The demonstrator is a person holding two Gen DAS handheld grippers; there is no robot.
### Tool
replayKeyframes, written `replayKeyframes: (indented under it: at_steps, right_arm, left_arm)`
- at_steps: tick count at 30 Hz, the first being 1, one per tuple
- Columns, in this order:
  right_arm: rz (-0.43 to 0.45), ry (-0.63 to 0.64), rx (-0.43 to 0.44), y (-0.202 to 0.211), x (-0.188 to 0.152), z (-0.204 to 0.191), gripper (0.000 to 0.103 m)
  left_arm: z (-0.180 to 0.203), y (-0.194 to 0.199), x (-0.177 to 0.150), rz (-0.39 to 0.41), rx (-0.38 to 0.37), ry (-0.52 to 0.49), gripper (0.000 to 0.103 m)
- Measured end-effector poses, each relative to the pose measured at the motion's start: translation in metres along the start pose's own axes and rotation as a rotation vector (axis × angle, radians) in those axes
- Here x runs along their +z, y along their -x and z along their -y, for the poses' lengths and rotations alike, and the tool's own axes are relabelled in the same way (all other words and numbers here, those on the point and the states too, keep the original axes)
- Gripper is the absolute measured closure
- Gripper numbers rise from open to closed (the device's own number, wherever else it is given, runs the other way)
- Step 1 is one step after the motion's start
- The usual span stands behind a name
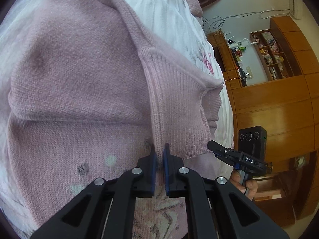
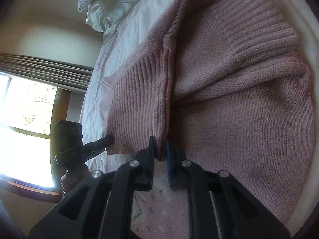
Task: Fold small clothes
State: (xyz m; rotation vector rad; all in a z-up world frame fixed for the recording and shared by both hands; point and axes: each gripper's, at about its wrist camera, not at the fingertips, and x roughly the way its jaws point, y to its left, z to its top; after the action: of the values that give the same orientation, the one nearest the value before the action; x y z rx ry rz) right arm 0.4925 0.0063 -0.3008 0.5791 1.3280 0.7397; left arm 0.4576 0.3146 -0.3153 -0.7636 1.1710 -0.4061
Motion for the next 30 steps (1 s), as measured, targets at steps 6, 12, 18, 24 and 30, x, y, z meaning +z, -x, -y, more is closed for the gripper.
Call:
replayKeyframes:
  at_steps: [6, 12, 18, 24, 30]
  right_arm:
    - [0.072, 0.044, -0.012, 0.021, -0.003, -0.003, 0.087]
    - [0.182, 0.041, -0.036, 0.040, 0.044, -0.017, 0.087]
    - [0.227, -0.006, -0.050, 0.024, 0.121, 0.003, 0.088]
    - [0.163, -0.050, -0.148, -0.019, 0.161, 0.033, 0.103]
    - [0.199, -0.002, -0.039, 0.006, 0.134, 0.007, 0.088]
  left_arm:
    - [0.009, 0.025, 0.005, 0.096, 0.000, -0.034, 0.090]
    - [0.022, 0.033, 0.061, 0.160, -0.086, -0.037, 0.071]
    - [-0.006, 0.013, 0.138, 0.182, 0.004, 0.026, 0.066]
    - [-0.033, -0.013, 0.165, 0.161, 0.038, 0.070, 0.078]
    - [-0.002, 0.017, 0.139, 0.230, -0.037, -0.049, 0.063]
